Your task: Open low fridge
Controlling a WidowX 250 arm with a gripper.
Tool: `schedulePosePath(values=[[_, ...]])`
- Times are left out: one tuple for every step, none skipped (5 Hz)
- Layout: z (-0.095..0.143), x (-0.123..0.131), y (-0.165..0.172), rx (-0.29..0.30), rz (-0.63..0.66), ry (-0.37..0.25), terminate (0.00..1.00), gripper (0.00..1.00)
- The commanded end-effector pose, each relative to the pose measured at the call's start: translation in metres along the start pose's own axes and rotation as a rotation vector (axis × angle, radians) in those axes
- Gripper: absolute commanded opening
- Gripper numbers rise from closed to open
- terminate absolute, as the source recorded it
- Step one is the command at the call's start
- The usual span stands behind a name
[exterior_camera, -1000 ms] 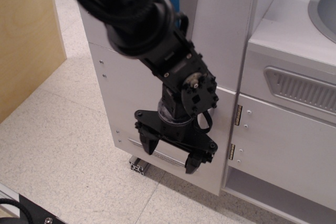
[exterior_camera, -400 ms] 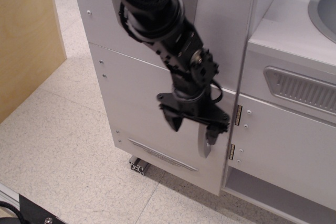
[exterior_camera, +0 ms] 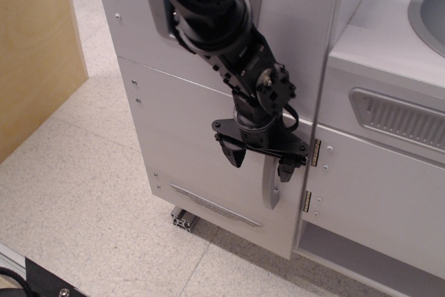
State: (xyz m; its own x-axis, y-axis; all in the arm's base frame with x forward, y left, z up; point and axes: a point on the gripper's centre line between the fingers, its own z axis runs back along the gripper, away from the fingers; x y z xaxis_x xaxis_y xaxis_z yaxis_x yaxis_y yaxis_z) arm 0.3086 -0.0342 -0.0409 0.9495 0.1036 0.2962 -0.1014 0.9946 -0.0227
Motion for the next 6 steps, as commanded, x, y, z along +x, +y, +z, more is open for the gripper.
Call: schedulePosePath(values=[[0.003, 0.014, -0.007, 0.003, -0.016, -0.063, 0.00, 0.00], [0.006, 0.010, -0.006, -0.023, -0.023, -0.065, 0.00, 0.00], [0.009, 0.001, -0.003, -0.019, -0.032, -0.065, 0.00, 0.00], [0.017, -0.017, 0.007, -0.029, -0.062, -0.029, 0.00, 0.00], [0.028, -0.035, 0.020, -0.019, -0.107, -0.008, 0.00, 0.00], [0.050, -0.042, 0.033, 0.006, -0.111, 0.029, 0.00, 1.00]])
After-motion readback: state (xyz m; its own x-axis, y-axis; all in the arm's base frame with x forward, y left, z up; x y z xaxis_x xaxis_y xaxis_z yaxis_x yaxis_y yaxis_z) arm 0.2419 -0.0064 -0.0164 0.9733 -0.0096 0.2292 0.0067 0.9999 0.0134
